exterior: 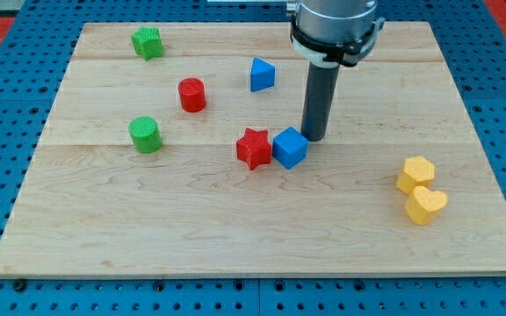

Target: Move the red star cube diagonal to each other

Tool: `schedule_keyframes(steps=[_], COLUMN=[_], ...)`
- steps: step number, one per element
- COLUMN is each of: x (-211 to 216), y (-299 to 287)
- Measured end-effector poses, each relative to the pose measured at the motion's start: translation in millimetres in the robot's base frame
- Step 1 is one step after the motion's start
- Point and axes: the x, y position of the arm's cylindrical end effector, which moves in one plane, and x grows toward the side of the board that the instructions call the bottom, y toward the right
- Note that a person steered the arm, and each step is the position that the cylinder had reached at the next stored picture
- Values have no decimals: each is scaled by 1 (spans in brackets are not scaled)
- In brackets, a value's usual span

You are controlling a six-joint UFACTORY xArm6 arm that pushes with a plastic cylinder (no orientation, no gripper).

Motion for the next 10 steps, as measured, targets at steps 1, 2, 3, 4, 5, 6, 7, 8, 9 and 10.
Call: schedule_keyframes(steps=[1, 2, 3, 4, 5, 6, 7, 8, 9, 10], x=[-39, -27, 27, 85, 64, 38, 28, 15, 10, 30], y=[-12, -70, -112, -114, -109, -94, -87, -86, -53, -47])
